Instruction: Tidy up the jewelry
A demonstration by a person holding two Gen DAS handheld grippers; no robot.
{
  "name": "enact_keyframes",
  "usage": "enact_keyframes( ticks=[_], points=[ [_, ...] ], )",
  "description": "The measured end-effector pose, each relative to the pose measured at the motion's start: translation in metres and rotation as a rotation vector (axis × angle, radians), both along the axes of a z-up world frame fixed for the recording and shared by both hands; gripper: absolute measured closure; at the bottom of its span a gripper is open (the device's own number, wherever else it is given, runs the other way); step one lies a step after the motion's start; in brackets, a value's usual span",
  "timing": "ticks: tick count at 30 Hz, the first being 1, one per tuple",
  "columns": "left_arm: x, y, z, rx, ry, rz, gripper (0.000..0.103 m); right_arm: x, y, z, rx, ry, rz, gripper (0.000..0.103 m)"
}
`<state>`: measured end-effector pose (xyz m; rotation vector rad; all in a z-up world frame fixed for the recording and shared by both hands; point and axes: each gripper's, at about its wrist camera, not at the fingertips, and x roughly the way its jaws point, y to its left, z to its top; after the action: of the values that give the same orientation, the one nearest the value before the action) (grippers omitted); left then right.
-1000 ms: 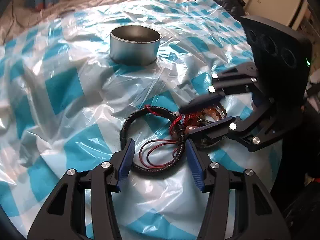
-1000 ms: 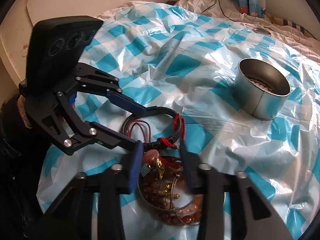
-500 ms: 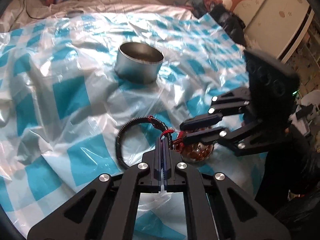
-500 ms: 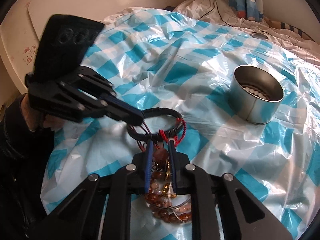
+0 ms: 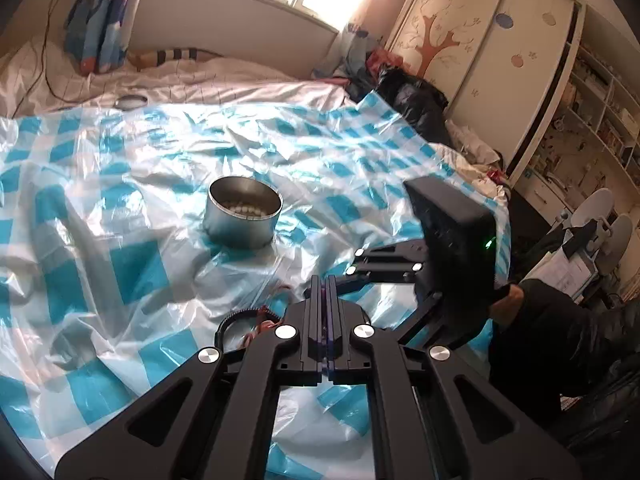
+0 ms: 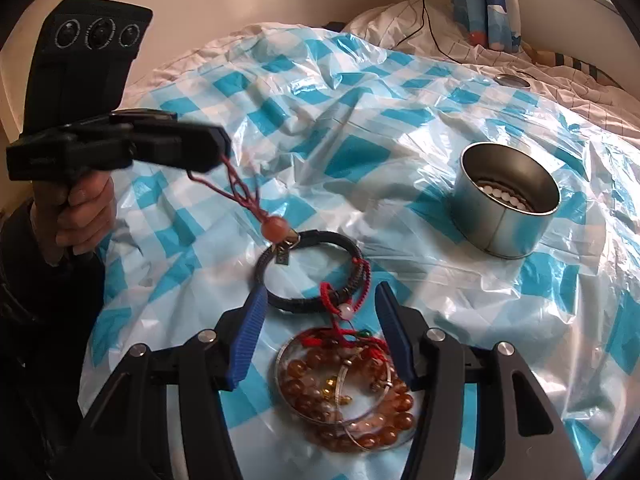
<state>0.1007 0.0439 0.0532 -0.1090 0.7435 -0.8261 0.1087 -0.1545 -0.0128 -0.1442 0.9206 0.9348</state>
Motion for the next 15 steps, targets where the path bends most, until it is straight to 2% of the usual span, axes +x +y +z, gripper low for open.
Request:
enact_keyframes(
  ticks=[7, 9, 10, 12, 14, 15],
  points=[
    [-0.001, 0.007, 0.004, -0.014, -0.001, 0.043, 0.101, -0.004, 0.017, -0.014, -0.063, 0.002, 0.03, 0.048],
    [-0.001, 0.01, 0.004, -0.018, -0.001, 0.048, 0.101, -0.001, 0.016, -0.019, -0.074, 0.014, 0.02, 0.063],
    [-0.001, 0.011, 0.004, -0.019, 0.001, 0.053, 0.101, 0.0, 0.014, -0.02, -0.074, 0.018, 0.016, 0.066],
    [0.0, 0.012, 0.004, -0.019, 0.004, 0.057, 0.101, 0.0, 0.013, -0.02, -0.074, 0.018, 0.015, 0.089],
    [0.0, 0.012, 0.004, -0.018, 0.006, 0.061, 0.101, -0.003, 0.014, -0.019, -0.078, 0.003, 0.024, 0.09],
    [0.001, 0.012, 0.003, -0.017, 0.007, 0.062, 0.101, -0.005, 0.016, -0.018, -0.083, -0.008, 0.03, 0.097]
  ],
)
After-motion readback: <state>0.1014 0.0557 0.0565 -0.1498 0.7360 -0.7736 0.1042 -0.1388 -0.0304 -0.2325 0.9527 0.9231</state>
